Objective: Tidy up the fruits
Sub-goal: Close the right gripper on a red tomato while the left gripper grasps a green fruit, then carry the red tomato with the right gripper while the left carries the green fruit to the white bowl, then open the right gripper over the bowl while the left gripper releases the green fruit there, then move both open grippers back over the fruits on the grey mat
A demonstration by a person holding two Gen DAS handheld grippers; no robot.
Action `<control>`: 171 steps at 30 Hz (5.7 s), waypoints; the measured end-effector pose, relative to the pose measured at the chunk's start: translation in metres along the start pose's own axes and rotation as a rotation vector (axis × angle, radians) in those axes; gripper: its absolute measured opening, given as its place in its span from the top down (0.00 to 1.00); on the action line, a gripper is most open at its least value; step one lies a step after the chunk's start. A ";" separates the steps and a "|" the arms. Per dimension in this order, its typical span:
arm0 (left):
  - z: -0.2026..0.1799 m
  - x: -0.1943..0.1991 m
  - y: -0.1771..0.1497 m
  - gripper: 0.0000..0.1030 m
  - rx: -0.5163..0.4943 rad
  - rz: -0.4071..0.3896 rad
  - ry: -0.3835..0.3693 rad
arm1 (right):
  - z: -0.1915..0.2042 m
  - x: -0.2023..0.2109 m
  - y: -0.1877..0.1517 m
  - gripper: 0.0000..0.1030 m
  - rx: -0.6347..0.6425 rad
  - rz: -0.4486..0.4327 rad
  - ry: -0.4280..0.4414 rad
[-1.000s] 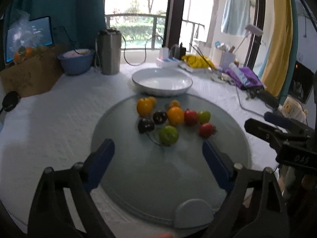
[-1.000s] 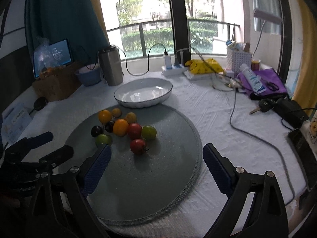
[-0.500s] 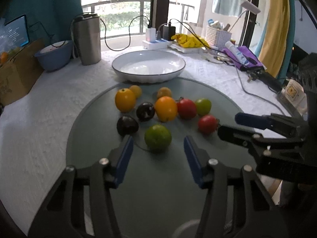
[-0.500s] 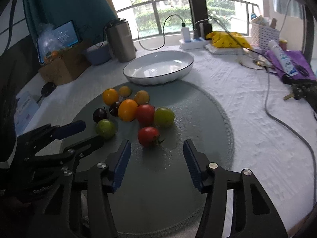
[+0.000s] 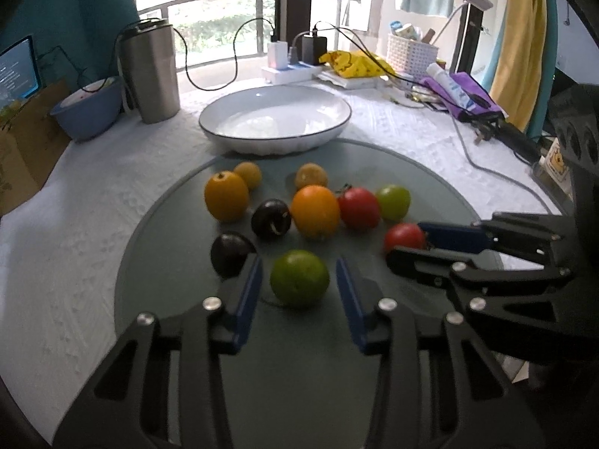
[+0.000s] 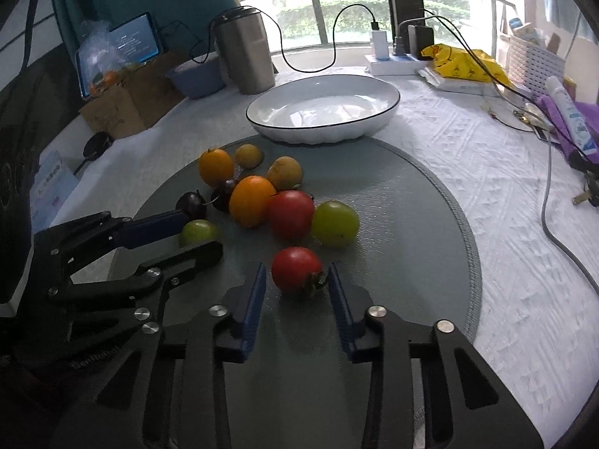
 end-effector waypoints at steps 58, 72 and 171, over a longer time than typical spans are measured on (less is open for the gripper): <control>0.095 -0.061 0.116 0.68 0.138 -0.050 -0.046 | -0.003 -0.049 0.160 0.71 0.116 -0.116 -0.026; 0.108 -0.113 0.133 0.68 0.179 0.013 -0.067 | -0.014 -0.112 0.200 0.71 0.088 -0.046 -0.031; 0.056 -0.004 0.029 0.39 0.219 0.019 -0.021 | -0.025 0.018 0.086 0.60 0.033 -0.123 -0.013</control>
Point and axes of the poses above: each gripper's, at about its wrist camera, not at the fingertips, and x roughly against the way its jaws point, z to its left, y to its top, the point moved 10 cm from there along -x, roughly the way its jaws point, and after that the axes turned 10 degrees about -x, right-handed, at the moved point
